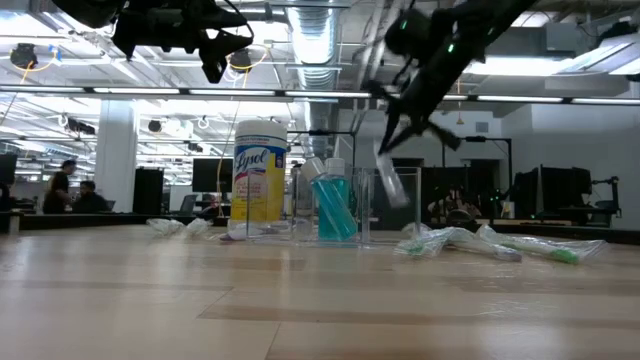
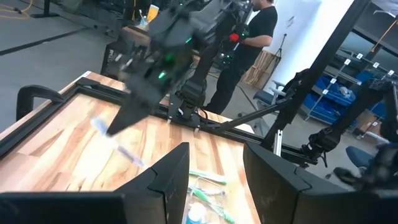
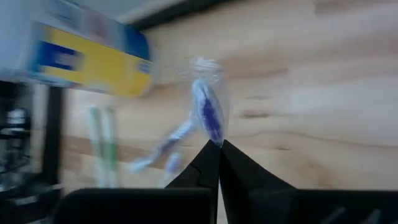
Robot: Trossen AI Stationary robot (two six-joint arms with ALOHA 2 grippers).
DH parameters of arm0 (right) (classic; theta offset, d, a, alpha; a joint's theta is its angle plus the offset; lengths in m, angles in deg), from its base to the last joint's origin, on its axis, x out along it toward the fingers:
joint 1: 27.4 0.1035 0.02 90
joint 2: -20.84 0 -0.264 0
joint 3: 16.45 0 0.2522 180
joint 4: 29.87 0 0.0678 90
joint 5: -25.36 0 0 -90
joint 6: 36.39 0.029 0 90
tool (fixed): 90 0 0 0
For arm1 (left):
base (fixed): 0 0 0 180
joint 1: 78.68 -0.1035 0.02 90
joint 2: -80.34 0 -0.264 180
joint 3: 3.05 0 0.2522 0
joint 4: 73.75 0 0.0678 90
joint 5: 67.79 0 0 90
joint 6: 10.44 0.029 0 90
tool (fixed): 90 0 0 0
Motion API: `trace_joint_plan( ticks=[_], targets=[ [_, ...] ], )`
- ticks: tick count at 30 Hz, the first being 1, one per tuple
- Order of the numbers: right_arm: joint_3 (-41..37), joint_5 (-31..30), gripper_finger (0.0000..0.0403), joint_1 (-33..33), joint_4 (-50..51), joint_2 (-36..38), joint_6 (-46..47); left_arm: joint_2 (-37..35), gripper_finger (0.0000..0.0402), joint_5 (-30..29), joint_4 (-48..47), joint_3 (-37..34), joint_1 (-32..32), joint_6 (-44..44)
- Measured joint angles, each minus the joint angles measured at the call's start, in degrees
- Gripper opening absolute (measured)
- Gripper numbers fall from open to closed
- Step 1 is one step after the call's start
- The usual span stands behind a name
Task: Pick & Place toothbrushing station
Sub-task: Put the purple toothbrush into the right compartment of the transparent organizer
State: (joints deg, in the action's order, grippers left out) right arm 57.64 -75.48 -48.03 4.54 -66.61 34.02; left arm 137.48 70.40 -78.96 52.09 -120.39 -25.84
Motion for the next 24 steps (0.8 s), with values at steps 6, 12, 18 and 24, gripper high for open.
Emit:
trace_joint_plan(
  ticks=[6, 12, 18, 24],
  targets=[
    [0.0, -8.71, 0.0, 3.56, 0.08, 10.1, -1.64, 0.0, 0.0145, -0.4, 0.0, 0.0, 0.0, 0.46],
    [0.02, -20.29, 0.0, 10.12, -0.89, 17.82, -4.62, 0.0, 0.0145, -0.64, 0.02, 0.0, 0.0, 0.59],
    [0.02, -38.16, 0.0, 22.78, -1.36, 19.36, -5.41, 0.0, 0.0145, -1.44, 0.02, 0.0, 0.0, 0.59],
    [0.02, -46.44, 0.0, 32.26, -1.14, 16.15, 0.48, 0.0, 0.0145, -2.31, 0.04, 0.0, 0.0, 0.61]
  ],
)
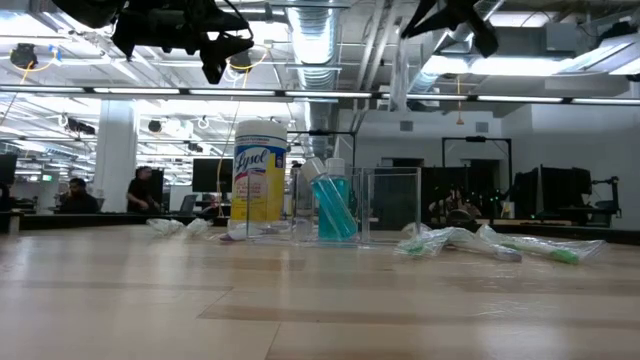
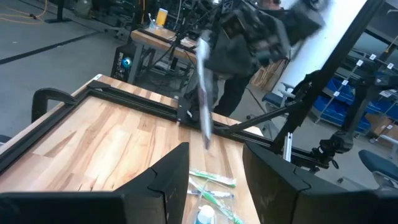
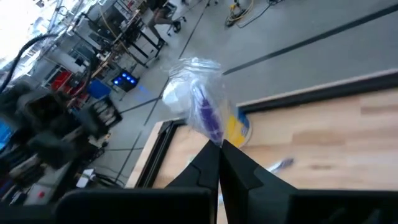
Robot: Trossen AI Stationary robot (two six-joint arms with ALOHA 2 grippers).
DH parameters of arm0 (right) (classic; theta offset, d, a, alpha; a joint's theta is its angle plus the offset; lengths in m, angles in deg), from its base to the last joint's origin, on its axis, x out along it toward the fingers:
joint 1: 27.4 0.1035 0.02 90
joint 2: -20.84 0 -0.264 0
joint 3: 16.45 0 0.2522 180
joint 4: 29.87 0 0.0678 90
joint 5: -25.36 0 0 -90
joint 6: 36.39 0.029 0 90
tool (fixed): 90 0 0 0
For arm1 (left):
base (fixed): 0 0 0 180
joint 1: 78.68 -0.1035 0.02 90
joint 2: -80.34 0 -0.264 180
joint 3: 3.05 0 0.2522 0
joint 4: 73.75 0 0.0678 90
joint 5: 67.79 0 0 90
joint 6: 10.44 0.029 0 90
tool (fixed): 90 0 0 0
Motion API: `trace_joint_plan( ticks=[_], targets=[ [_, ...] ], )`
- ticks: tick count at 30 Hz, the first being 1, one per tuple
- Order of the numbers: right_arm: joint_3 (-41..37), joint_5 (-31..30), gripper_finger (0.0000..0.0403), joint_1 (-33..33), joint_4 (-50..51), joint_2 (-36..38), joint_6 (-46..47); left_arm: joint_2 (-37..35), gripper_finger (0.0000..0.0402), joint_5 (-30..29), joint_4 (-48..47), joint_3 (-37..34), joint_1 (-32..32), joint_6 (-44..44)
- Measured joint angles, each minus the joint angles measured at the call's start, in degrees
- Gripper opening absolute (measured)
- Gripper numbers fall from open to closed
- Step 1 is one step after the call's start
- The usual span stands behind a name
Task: Pick & Place toothbrushing station
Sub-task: Put the purple toothbrush into the right compartment of the transparent organizer
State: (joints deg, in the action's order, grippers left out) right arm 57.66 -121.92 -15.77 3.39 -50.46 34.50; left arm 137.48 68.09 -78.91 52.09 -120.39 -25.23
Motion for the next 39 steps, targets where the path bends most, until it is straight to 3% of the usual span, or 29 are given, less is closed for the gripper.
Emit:
trace_joint_plan(
  ticks=[14, 27, 39],
  targets=[
    [0.0, -3.73, 0.0, 7.2, -0.49, -11.34, 14.78, 0.0, 0.0145, 0.01, -0.04, 0.0, 0.0, -0.02],
    [0.05, -4.27, 0.0, 8.95, -0.53, -15.22, 17.7, 0.02, 0.0145, 0.01, -0.17, -2.21, 0.0, -0.07],
    [-0.16, -0.42, 0.0, 8.93, 4.47, -17.36, 20.75, 0.0, 0.0145, 0.03, 0.76, -5.14, 0.0, -0.46]
  ],
)
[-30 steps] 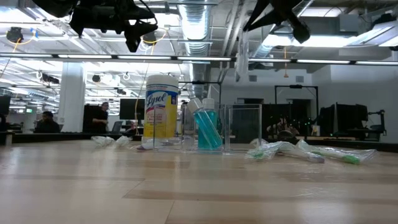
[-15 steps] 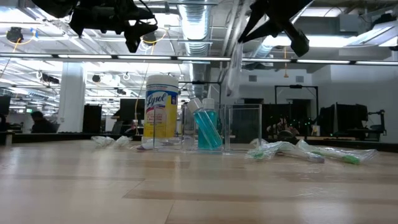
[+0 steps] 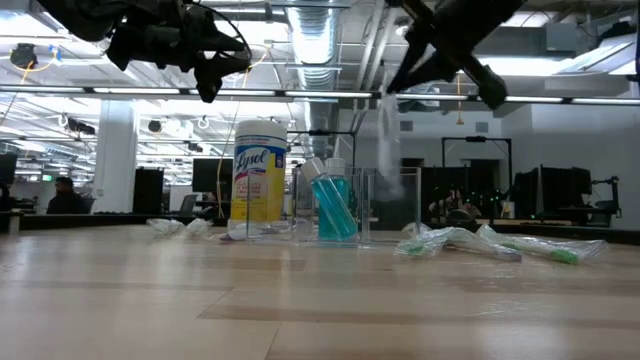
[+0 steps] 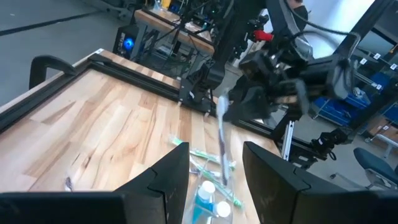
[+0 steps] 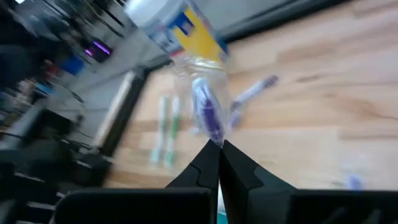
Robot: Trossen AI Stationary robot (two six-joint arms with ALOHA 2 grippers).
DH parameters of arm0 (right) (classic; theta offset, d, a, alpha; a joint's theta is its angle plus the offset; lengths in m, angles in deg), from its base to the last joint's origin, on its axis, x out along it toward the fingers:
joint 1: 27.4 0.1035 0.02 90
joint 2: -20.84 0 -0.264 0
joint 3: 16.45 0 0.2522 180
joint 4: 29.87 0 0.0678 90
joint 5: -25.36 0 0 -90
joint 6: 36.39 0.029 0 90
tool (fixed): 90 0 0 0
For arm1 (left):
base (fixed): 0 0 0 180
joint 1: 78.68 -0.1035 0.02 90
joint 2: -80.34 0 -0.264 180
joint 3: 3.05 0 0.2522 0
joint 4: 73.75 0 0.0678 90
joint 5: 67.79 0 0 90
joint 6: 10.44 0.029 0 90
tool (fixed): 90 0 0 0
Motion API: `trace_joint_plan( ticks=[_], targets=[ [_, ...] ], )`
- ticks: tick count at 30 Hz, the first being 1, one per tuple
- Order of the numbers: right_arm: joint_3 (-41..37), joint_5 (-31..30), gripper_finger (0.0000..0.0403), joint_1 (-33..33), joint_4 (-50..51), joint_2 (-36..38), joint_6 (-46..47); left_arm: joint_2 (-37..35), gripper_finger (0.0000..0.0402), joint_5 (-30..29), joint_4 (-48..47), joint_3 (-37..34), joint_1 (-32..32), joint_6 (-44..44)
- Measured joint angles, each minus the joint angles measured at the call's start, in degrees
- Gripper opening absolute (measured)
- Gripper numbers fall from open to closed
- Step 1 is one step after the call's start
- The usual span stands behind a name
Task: Pick & Place toothbrushing station
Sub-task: Put the purple toothbrush into the right compartment of the transparent organizer
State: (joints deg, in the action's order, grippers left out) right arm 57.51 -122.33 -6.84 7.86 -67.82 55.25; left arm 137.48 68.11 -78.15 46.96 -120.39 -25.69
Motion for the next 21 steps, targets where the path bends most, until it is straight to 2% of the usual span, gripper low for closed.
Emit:
trace_joint_plan(
  ticks=[5, 11, 14, 17, 21],
  targets=[
    [-0.08, 2.03, 0.0, 0.49, 0.87, -2.88, 3.37, 0.0, 0.0145, -0.01, 0.2, 0.0, 0.0, 0.0],
    [0.18, 1.83, 0.0, 1.18, -3.01, -5.65, 4.63, 0.0, 0.0145, -0.01, 0.73, -0.02, 0.0, -0.02],
    [0.16, 3.86, 0.0006, 1.07, -4.12, -5.66, 4.6, 0.0, 0.0145, -0.01, 1.1, -0.02, 0.0, -0.02],
    [0.07, 5.56, 0.0036, 1.07, -4.06, -4.9, 4.54, 0.0, 0.0145, -0.01, 1.23, -0.04, 0.0, -0.02],
    [0.09, 5.04, 0.0096, 1.21, -4.26, -3.93, 4.39, 0.0, 0.0145, 0.01, 1.36, -0.04, 0.0, -0.02]
  ],
)
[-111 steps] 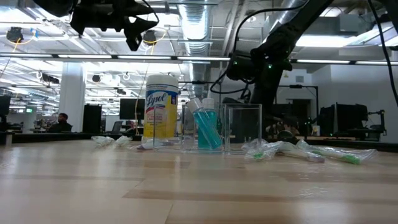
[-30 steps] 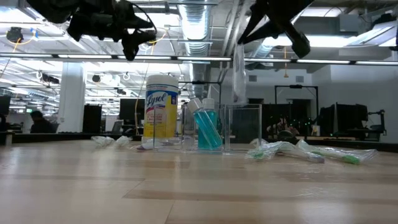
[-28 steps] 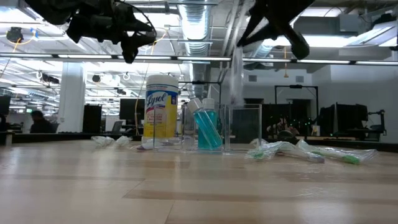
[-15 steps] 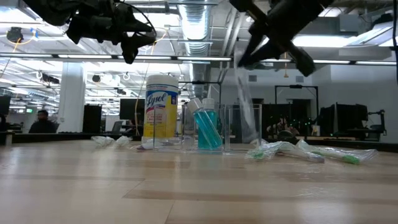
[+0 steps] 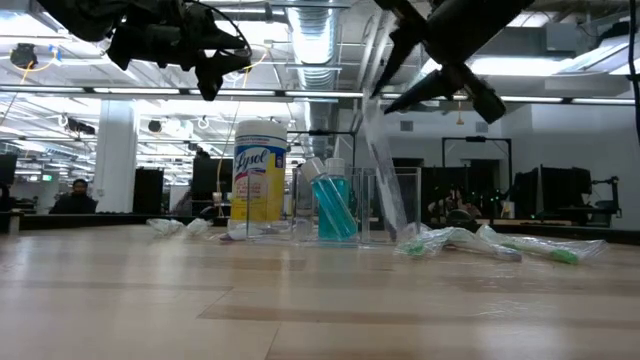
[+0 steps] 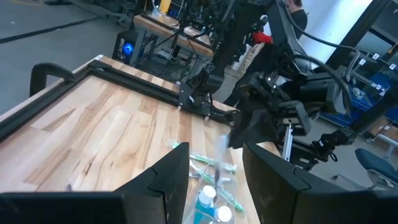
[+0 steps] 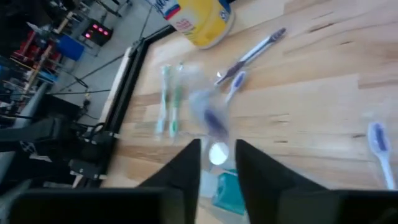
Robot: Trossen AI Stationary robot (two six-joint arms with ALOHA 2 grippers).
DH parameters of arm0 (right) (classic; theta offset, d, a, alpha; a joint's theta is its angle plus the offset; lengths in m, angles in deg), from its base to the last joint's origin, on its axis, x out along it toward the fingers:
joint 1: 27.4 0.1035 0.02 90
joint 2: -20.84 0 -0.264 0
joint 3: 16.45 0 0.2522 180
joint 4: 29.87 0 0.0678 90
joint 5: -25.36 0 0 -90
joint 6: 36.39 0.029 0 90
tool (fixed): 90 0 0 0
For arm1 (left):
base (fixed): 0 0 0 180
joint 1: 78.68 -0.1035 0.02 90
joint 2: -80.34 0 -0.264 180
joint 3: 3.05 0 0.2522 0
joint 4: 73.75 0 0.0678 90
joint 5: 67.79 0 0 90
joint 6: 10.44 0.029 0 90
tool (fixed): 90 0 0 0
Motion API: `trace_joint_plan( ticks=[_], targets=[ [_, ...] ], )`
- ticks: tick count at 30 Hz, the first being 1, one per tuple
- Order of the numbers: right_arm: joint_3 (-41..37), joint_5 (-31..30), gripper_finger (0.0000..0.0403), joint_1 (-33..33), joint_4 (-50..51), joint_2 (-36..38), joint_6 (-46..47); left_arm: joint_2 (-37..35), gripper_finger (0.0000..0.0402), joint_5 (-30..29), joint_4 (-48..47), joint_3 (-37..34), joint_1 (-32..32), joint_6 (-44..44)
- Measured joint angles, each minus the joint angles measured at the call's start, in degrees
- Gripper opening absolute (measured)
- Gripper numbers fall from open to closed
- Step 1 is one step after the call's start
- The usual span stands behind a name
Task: Pick & Place toothbrushing station
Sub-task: Put the purple toothbrush into the right compartment of the transparent organizer
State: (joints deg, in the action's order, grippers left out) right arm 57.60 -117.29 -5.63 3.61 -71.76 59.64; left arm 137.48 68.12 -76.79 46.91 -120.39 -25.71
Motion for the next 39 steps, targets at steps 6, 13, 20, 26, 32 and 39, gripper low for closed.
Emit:
trace_joint_plan(
  ticks=[6, 13, 20, 26, 32, 39],
  targets=[
    [0.09, -0.29, 0.0184, -0.03, -1.5, 2.48, -4.02, 0.0, 0.0145, 0.0, 0.09, 0.0, 0.0, 0.0],
    [0.07, 0.74, 0.0226, -1.16, 5.29, 9.14, -6.13, 0.0, 0.0145, 0.0, 0.23, 0.0, 0.0, 0.0],
    [0.06, 8.3, 0.0186, -6.34, 24.69, 16.37, 1.39, 0.0, 0.0145, 0.0, 0.52, 0.0, 0.0, 0.0],
    [0.04, 17.14, 0.0159, -12.15, 30.29, 19.17, -0.65, 0.0, 0.0145, 0.0, 0.57, 0.0, 0.0, 0.26],
    [0.07, 27.7, 0.0173, -17.65, 30.17, 15.68, -5.17, 0.0, 0.0145, 0.0, 0.72, 0.0, 0.0, 0.39],
    [0.04, 36.99, 0.0201, -21.28, 24.66, 6.74, -11.75, 0.0, 0.0145, -0.01, 0.76, 0.0, 0.0, 1.14]
  ],
)
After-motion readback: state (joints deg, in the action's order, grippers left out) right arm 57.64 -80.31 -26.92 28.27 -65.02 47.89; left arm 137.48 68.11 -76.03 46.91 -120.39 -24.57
